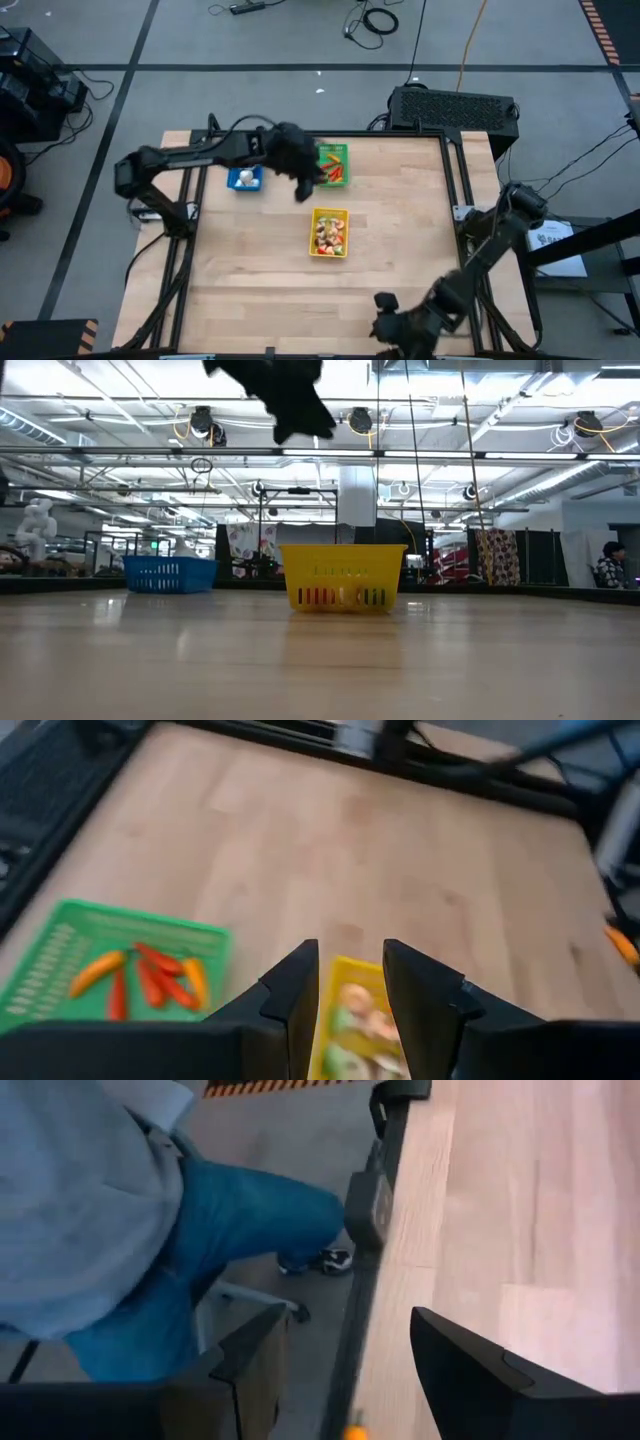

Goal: Sort produce into baskets
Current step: Put the orange chili pepper into the green bin

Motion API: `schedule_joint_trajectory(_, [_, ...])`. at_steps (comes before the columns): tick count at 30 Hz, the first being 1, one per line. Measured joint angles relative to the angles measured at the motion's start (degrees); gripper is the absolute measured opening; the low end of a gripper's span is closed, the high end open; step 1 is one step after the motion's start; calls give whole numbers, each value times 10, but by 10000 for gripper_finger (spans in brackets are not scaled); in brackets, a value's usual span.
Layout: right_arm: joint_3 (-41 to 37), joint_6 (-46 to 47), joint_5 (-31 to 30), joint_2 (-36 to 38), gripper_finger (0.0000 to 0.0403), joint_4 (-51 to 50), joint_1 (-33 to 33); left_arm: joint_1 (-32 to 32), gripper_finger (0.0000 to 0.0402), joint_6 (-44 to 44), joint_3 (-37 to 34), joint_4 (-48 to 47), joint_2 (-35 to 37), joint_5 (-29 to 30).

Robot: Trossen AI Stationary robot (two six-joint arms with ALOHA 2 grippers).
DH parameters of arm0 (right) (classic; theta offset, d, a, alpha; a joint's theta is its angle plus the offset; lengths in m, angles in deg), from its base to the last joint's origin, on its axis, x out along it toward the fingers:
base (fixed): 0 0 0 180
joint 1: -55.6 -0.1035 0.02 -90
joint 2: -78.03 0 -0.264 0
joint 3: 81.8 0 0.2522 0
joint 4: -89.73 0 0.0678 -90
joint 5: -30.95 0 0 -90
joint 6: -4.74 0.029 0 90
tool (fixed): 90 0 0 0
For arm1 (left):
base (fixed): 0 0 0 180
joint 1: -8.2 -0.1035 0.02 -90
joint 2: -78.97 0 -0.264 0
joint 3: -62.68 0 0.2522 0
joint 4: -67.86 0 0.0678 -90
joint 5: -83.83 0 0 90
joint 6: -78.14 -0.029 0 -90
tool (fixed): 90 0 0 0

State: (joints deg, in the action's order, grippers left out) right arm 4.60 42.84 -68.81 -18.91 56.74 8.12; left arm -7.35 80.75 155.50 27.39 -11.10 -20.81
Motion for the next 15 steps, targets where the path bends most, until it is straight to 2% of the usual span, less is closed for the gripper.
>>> schedule_joint_trajectory(2, [13, 26, -24, -19, 203, 0, -17, 44, 121, -3, -20, -2, 26, 26])
schedule_joint_trajectory(5, [24, 67, -23, -53, 203, -28, -33, 119, 121, -16, -63, 28, 60, 83])
schedule_joint_trajectory(8, [26, 129, 19, -84, 203, -70, -40, 191, 121, -35, -124, 93, 81, 131])
schedule_joint_trajectory(12, [27, 202, 114, -117, 203, -82, -44, 266, 121, -50, -209, 207, 82, 145])
schedule_joint_trajectory(15, [27, 233, 159, -136, 203, -82, -48, 305, 121, -51, -264, 310, 81, 178])
